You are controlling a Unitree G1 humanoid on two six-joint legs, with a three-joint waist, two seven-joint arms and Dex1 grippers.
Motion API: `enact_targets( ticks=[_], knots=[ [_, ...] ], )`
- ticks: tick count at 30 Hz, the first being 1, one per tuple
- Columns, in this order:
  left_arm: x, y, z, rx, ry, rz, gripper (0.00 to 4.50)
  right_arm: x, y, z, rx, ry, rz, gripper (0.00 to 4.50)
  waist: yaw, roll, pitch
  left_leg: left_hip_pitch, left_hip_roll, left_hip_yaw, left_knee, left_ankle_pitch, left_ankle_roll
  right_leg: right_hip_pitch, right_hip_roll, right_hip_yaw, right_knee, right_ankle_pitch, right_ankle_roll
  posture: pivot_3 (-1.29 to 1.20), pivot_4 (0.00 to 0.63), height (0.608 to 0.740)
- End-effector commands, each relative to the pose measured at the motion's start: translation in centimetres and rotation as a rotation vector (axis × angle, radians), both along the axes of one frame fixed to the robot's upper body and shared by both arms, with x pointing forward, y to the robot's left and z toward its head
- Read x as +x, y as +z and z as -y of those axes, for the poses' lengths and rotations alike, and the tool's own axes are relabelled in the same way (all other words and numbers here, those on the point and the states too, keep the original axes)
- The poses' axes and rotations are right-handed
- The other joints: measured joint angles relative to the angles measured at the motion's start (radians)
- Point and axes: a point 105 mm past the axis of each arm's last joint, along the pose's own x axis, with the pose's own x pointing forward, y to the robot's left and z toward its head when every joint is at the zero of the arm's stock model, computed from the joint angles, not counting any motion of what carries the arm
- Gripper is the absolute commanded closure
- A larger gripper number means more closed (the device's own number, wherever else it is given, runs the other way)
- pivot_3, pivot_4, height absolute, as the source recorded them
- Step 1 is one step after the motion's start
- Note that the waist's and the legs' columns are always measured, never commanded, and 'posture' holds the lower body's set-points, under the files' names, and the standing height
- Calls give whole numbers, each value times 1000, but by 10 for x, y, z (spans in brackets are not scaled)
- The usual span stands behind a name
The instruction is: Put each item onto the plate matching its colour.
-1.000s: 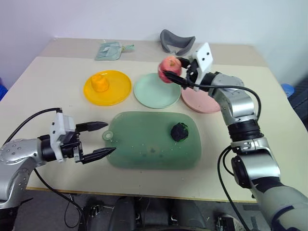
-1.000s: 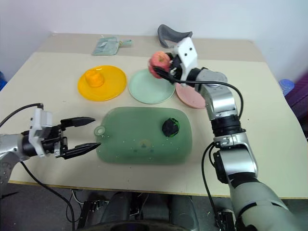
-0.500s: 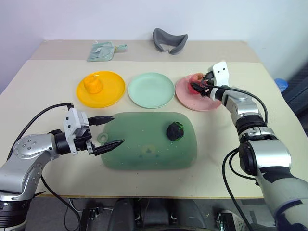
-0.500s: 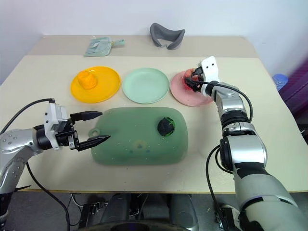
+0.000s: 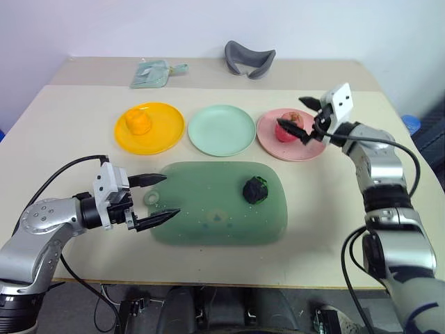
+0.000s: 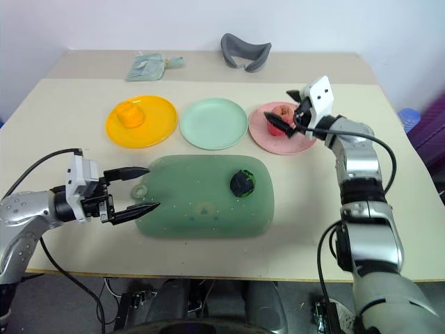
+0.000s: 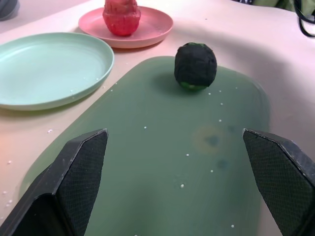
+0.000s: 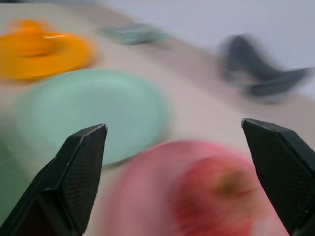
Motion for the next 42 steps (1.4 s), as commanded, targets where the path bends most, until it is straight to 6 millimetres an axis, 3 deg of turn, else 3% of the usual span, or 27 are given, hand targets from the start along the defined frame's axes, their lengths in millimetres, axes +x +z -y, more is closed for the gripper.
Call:
enact_targets(
  ticks=[1, 3, 11, 22, 24, 26, 28, 35, 42],
  knots=[
    [0, 5, 4, 21, -33, 35, 0, -36, 12, -19, 47, 146, -15, 42, 0, 0, 0, 0, 0, 0, 0, 0, 0, 0, 0, 0, 0, 0, 0, 0, 150, 740],
    [0, 3, 5, 29, -49, 31, 0, -50, -1, -24, 58, 178, -80, 42, -4, 0, 0, 0, 0, 0, 1, 0, 0, 0, 0, 0, 0, 0, 0, 0, 150, 740],
    [4, 4, 6, 29, -72, 32, 0, -73, -41, -43, 119, 214, -263, 42, 0, 0, 0, 0, 0, 0, 1, 0, 0, 0, 0, 0, 0, 0, 0, 0, 150, 740],
    [3, 4, 7, 40, -74, 32, 0, -74, -62, -62, 85, 214, -311, 42, 16, 0, 0, 0, -1, 0, 2, 0, 0, 0, 0, 0, 0, 0, 0, 0, 150, 740],
    [2, 4, 6, 42, -69, 32, 0, -70, -57, -66, 99, 211, -294, 557, 18, 0, 0, 0, -1, 0, 2, 0, 0, 0, 0, 0, 0, 0, 0, 0, 150, 740],
    [0, 4, 7, 41, -64, 31, 0, -67, -51, -68, 117, 204, -269, 1343, 19, 0, 0, 0, -1, 0, 2, 0, 0, 0, 0, 0, 0, 0, 0, 0, 150, 740],
    [0, 4, 6, 39, -57, 31, 0, -63, -46, -69, 115, 188, -232, 2241, 19, 0, 0, 0, -1, 0, 2, 0, 0, 0, 0, 0, 0, 0, 0, 0, 150, 740],
    [-2, 5, 6, -2, -4, 27, 0, -33, -15, -87, 169, 164, -105, 2241, 14, -1, 0, 0, -1, 0, 2, 0, 0, 0, 0, 0, 1, 0, 0, 0, 150, 740],
    [11, 10, 9, -30, 123, 91, 0, 38, 4, -125, 238, 25, 19, 2241, 14, -1, 0, 0, 0, 0, 2, 0, 0, 0, 1, 0, 1, 0, 0, 0, 150, 740]
  ],
)
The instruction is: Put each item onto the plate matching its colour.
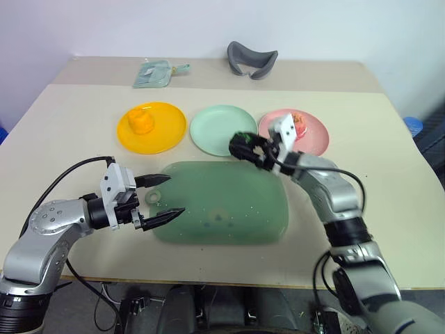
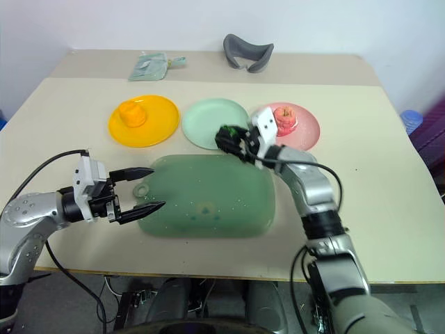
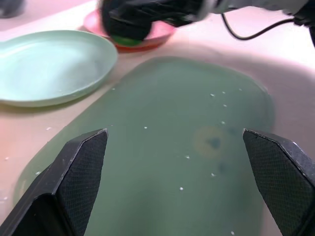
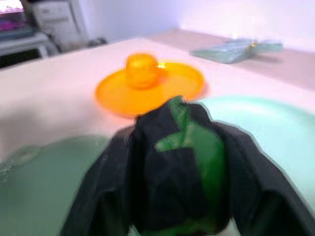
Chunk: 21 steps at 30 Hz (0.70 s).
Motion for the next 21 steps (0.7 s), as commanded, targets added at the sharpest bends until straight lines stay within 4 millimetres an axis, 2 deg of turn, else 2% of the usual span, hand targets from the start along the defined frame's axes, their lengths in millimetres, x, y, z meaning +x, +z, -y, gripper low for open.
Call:
enact_targets(
  ticks=[1, 5, 9, 12, 15, 17, 19, 21],
  knots=[
    [7, 13, 1, 8, 72, 94, 0, 28, 9, -13, 71, -61, 36, 2241, 1, 0, 0, 0, 0, 0, 0, 0, 0, 1, 0, 0, 0, 0, 0, 0, 150, 740],
    [10, 16, 1, -3, 137, 110, 0, 48, 6, -27, 77, -105, 11, 2241, 0, 0, 0, 0, 0, 2, 0, 0, 0, 0, 0, 0, 0, 0, 0, 0, 150, 740],
    [13, 12, -2, 23, 208, 100, 0, 56, 5, -38, 56, -123, -16, 2241, -7, 0, 0, 0, 0, 2, 0, 0, 0, 0, 0, 0, 0, 0, 0, 0, 150, 740],
    [18, 9, -4, 72, 268, 169, 0, 57, 5, -42, 37, -121, -17, 1405, -19, 0, 0, 0, 0, 1, -1, 0, 0, 0, 0, 0, 0, 0, 0, 0, 150, 740],
    [17, 11, -4, 42, 298, 206, 0, 59, 14, -37, 41, -129, 30, 77, -25, 0, 0, 0, 0, 0, -1, 0, 0, 0, 0, 0, 0, 0, 0, 0, 150, 740],
    [17, 11, -6, 33, 316, 217, 0, 59, 18, -32, 51, -142, 56, 77, -25, 0, 0, 0, 0, 0, -1, 0, 0, 0, 0, 0, 0, 0, 0, 0, 150, 740],
    [16, 9, -9, 26, 311, 204, 0, 54, 23, -24, 107, -83, 81, 77, -24, 0, 0, 0, 1, 0, -1, 0, 0, 0, 0, 0, 0, 0, 0, 0, 150, 740],
    [13, 7, -12, 22, 285, 201, 0, 43, 24, -5, 110, -33, 140, 77, -21, 0, 0, 0, 0, 0, -1, 0, 0, 0, 0, 0, 0, 0, 0, 0, 150, 740]
  ],
)
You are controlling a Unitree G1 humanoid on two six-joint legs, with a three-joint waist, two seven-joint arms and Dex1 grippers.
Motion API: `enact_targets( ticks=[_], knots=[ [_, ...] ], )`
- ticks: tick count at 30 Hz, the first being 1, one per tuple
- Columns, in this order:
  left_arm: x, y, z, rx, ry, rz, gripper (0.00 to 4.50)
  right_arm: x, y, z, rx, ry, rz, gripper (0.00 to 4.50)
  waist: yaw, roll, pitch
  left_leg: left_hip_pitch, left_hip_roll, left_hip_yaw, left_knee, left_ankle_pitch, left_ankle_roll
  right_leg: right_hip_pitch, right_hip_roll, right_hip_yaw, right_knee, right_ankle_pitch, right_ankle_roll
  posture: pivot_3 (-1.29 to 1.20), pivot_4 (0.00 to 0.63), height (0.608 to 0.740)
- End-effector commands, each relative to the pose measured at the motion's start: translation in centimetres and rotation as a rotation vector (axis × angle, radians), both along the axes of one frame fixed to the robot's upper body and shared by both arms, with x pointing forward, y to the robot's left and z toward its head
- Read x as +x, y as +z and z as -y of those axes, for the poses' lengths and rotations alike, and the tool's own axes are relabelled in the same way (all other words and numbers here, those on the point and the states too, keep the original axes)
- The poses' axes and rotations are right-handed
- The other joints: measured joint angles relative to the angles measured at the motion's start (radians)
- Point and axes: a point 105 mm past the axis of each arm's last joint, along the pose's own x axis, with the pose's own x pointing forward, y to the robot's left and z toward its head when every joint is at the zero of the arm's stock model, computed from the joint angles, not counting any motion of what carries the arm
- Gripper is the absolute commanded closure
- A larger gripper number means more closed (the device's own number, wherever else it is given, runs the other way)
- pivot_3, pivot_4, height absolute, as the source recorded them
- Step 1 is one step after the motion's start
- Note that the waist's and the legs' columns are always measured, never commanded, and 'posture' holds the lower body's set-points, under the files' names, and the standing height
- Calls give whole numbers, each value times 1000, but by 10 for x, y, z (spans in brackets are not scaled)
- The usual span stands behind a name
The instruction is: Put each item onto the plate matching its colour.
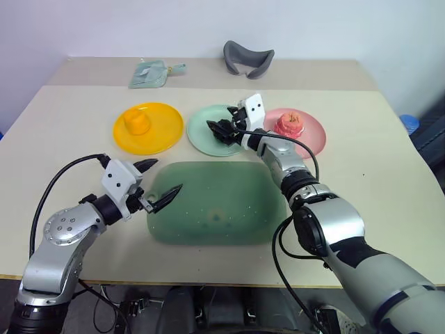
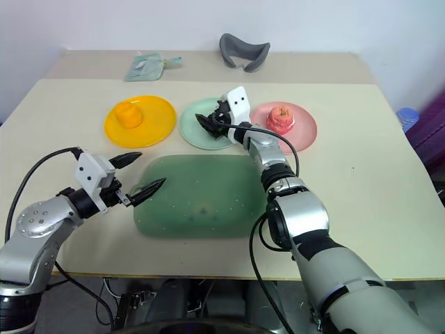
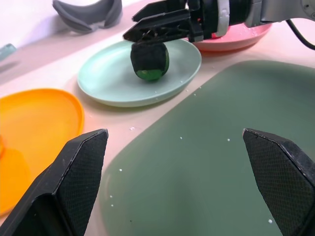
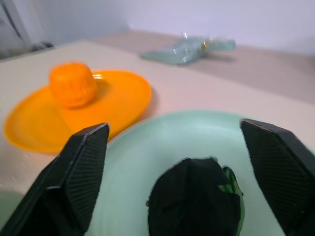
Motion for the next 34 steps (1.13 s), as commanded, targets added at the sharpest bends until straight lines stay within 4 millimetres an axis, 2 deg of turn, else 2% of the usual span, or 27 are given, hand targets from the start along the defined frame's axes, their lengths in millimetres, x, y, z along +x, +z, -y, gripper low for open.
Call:
enact_targets(
  ticks=[1, 5, 8, 11, 15, 18, 22, 34],
  knots=[
    [-6, 6, -6, 10, -31, 38, 0, -16, 22, 31, 40, 68, 150, 77, 4, 0, 0, 0, 0, 0, 0, 0, 0, 1, 0, 0, 0, 0, 0, 0, 150, 740],
    [-7, -1, -15, -9, -19, 9, 0, -51, 12, 74, -22, 60, 173, 77, 16, 0, 0, 0, 0, -2, 0, 0, 0, 1, -1, -1, -1, 0, 0, 0, 150, 740],
    [-10, -8, -21, 3, -13, -1, 0, -87, 1, 125, -58, -86, 139, 77, 24, 0, 0, 0, 0, -1, 0, 0, 0, 1, -1, 0, -1, 0, 0, 0, 150, 740],
    [-10, -10, -29, -7, 3, -14, 0, -124, -14, 166, -131, -228, 82, 77, 27, 1, 0, 0, 0, -1, -1, 0, 0, 1, -1, 0, -1, 0, 0, 0, 150, 740],
    [-11, -10, -40, -17, 7, -23, 0, -159, -30, 200, -226, -350, 27, 77, 26, 0, -1, 1, 0, -1, 0, 0, 0, 2, 0, 0, -1, 0, 0, 0, 150, 740],
    [-11, -9, -46, -16, 2, -33, 0, -171, -29, 209, -241, -377, 19, 77, 22, 0, -1, 2, 0, -1, 0, 0, 0, 2, 0, 0, -1, 0, 0, 0, 150, 740],
    [-11, -13, -52, 2, -39, -73, 0, -177, -30, 208, -247, -367, 8, 77, 26, 0, -1, 2, 0, -1, 0, 0, 0, 2, 0, 0, -1, 0, 0, 0, 150, 740],
    [-9, -13, -44, -27, -63, -88, 0, -183, -37, 210, -240, -374, -23, 77, 30, -1, -1, 2, -1, -1, 0, -1, 1, 3, 0, 0, -2, 0, 0, 0, 150, 740]
  ],
)
